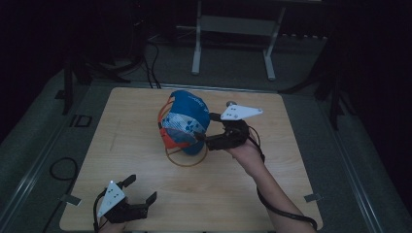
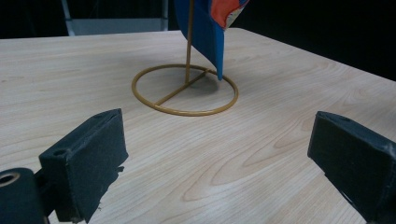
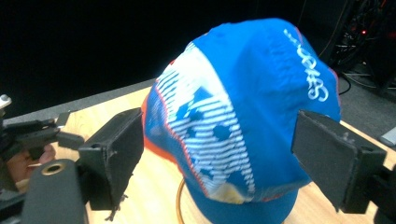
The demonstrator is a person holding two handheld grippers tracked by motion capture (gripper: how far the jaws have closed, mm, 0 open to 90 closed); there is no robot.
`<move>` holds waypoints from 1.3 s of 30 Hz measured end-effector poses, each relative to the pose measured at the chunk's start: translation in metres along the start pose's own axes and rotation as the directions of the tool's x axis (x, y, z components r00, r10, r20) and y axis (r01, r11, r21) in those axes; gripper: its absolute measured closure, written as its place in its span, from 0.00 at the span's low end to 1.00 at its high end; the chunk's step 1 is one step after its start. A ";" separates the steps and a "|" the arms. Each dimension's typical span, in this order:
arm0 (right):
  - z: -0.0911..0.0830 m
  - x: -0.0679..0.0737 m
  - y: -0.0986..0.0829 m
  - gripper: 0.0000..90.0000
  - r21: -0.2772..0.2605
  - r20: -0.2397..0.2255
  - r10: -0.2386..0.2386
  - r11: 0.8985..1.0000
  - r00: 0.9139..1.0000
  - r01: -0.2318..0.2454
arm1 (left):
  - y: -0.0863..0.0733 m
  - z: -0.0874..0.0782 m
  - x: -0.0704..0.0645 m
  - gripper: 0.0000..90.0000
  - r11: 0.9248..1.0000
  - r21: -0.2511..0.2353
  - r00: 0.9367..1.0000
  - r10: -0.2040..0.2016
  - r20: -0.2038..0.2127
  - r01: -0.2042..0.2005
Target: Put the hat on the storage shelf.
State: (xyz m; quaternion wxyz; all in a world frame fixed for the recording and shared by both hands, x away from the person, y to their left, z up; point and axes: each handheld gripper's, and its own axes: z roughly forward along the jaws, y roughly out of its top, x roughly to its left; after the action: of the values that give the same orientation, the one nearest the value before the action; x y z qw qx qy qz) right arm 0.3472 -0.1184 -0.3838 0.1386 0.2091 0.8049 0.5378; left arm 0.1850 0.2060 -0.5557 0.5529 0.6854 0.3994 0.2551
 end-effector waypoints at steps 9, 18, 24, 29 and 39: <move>0.002 0.004 -0.027 0.16 0.037 -0.038 -0.020 0.999 0.999 0.021 | -0.001 0.001 0.000 0.05 1.000 0.008 1.000 0.005 0.001 -0.005; 0.002 0.007 -0.052 0.15 0.036 -0.053 -0.031 0.999 0.998 0.033 | -0.001 0.001 0.000 0.05 1.000 0.008 1.000 0.006 0.001 -0.006; -0.001 0.008 -0.069 0.15 0.052 -0.062 -0.026 0.998 0.998 0.029 | -0.001 0.001 -0.001 0.05 1.000 0.008 1.000 0.006 0.001 -0.006; -0.001 0.009 -0.084 0.15 0.057 -0.070 -0.034 0.998 0.997 0.038 | -0.001 0.001 -0.002 0.05 1.000 0.010 1.000 0.008 0.007 -0.008; 0.001 0.011 -0.115 0.16 0.089 -0.099 -0.015 0.996 0.995 0.023 | -0.002 0.003 -0.002 0.05 1.000 0.018 1.000 0.011 0.014 -0.011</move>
State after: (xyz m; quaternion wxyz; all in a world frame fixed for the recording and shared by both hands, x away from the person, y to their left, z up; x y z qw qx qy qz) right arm 0.3169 -0.1509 -0.4902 0.0945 0.1809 0.8361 0.5092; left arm 0.1857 0.2028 -0.5581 0.5483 0.6942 0.3940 0.2497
